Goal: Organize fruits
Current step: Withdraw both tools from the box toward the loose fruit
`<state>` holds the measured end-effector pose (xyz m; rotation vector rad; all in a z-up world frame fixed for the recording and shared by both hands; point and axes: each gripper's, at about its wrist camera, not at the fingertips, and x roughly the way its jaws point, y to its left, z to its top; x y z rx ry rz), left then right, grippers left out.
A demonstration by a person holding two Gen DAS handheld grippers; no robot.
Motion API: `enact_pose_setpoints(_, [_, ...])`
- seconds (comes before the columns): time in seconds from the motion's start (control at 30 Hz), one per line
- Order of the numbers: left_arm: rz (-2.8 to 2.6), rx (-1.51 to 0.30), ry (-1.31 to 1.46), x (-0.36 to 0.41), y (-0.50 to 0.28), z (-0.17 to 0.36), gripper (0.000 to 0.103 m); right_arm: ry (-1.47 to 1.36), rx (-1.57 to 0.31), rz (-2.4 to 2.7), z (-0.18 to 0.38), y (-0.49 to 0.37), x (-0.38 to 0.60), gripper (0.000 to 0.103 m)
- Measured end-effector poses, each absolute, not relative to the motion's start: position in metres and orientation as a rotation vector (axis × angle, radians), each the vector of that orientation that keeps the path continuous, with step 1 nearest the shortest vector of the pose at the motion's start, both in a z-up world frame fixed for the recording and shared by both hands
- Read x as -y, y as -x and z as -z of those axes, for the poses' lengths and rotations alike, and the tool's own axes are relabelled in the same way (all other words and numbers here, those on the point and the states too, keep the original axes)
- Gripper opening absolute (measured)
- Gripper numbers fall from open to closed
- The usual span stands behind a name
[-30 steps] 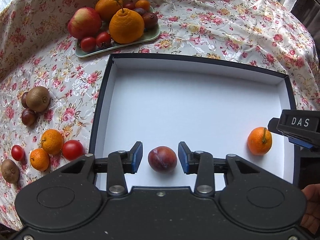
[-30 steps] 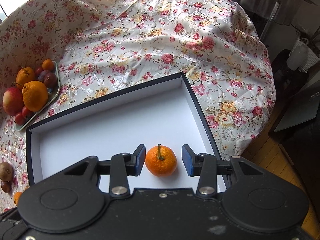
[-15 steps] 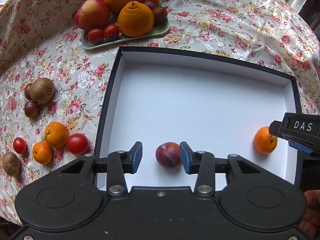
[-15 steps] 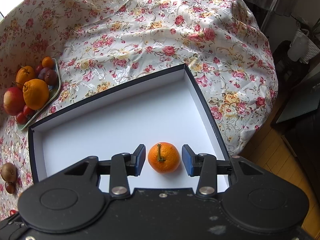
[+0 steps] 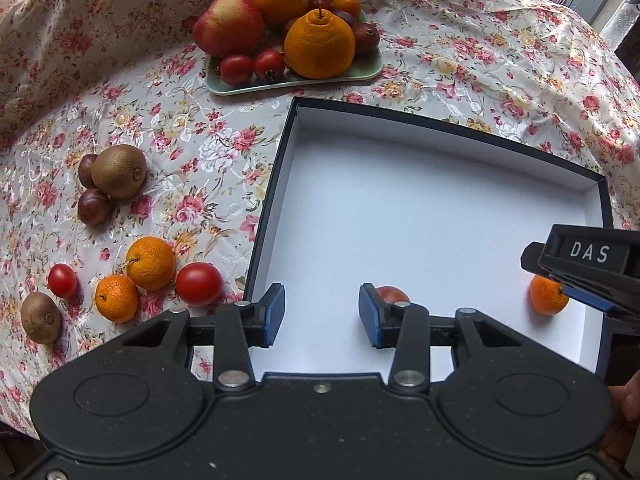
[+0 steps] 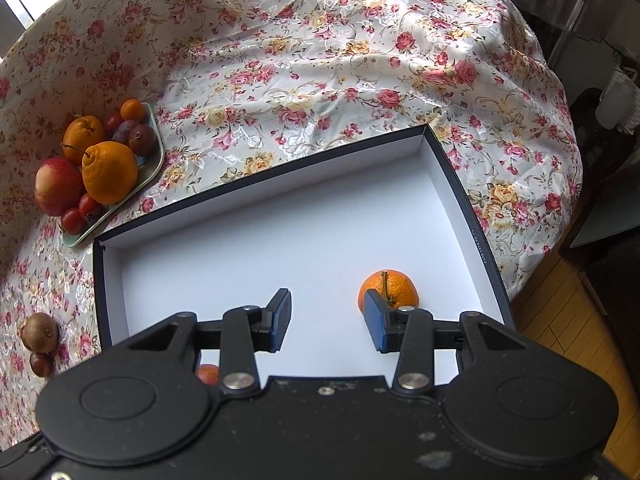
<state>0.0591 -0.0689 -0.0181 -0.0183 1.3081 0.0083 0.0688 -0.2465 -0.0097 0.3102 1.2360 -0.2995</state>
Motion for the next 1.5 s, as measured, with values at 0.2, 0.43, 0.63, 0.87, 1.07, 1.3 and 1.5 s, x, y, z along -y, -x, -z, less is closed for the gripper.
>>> enact_pose_setpoints(0.2, [-0.039, -1.310, 0.057, 0.044, -0.059, 0.014, 0.051, -0.302, -1.243, 0.277, 0.009, -0.072, 0.226, 0.044])
enact_pose_setpoints(0.43, [-0.070, -1.313, 0.093, 0.013, -0.057, 0.010, 0.051, -0.269, -1.254, 0.228, 0.010, -0.077, 0.196, 0.044])
enact_pose_setpoints(0.63, [-0.105, -1.313, 0.134, -0.020, -0.054, 0.008, 0.051, -0.241, -1.262, 0.185, 0.011, -0.081, 0.168, 0.044])
enact_pose_setpoints(0.87, [-0.144, -1.301, 0.171, -0.059, -0.048, 0.003, 0.051, -0.214, -1.267, 0.125, 0.010, -0.082, 0.129, 0.044])
enact_pose_setpoints(1.07, [-0.200, -1.298, 0.203, -0.096, -0.042, 0.004, 0.051, -0.193, -1.275, 0.072, 0.011, -0.083, 0.098, 0.044])
enact_pose_setpoints(1.3, [-0.263, -1.302, 0.255, -0.137, -0.036, 0.008, 0.051, -0.173, -1.289, 0.012, 0.013, -0.082, 0.059, 0.044])
enact_pose_setpoints(1.5, [-0.286, -1.292, 0.303, -0.165, -0.028, 0.005, 0.051, -0.142, -1.306, -0.023, 0.018, -0.081, 0.035, 0.044])
